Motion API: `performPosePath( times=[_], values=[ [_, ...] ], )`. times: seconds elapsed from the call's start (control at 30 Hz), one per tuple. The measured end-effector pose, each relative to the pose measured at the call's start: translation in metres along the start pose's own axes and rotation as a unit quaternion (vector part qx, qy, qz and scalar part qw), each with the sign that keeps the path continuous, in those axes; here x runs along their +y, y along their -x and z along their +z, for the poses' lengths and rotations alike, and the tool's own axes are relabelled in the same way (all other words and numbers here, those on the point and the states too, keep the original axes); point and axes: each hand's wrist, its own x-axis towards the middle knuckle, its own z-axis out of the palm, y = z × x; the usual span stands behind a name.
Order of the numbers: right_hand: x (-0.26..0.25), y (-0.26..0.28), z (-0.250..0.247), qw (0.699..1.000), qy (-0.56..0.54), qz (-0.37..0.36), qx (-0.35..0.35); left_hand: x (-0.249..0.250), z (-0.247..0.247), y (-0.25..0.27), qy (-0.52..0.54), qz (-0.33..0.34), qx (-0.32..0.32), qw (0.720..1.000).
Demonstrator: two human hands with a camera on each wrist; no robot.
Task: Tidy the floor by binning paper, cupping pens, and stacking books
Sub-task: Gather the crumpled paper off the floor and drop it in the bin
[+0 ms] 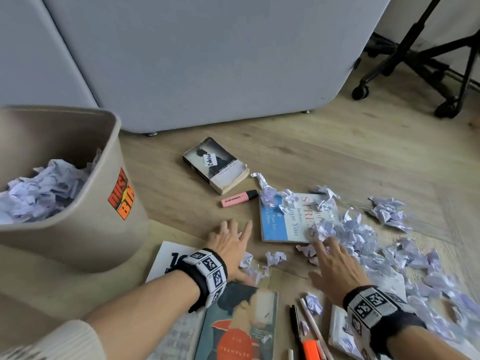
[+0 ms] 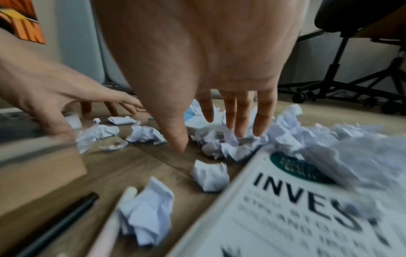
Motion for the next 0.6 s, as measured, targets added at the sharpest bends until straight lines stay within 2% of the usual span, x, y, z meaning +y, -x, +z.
performPosePath(
  times=[0.17,0.23,0.3,0.4,0.6],
  values=[
    [0.009,-0.013,0.004,0.991,0.024,0.066,0.110,0.017,0.005,-0.012,0.010,0.110,0.020,0.994],
    [0.015,-0.023,0.002,0.992,0.024,0.089,0.091,0.025,0.009,-0.019,0.022,0.144,0.021,0.989],
    [0.023,-0.033,0.007,0.992,0.017,0.113,0.044,0.032,0.012,-0.026,0.038,0.151,0.013,0.988],
    [0.031,-0.040,0.020,0.993,-0.015,0.120,0.011,0.039,0.010,-0.035,0.001,0.191,0.020,0.981],
    [0.035,-0.043,0.034,0.993,-0.039,0.089,0.064,0.044,-0.002,-0.032,-0.012,0.183,0.016,0.983]
  ],
)
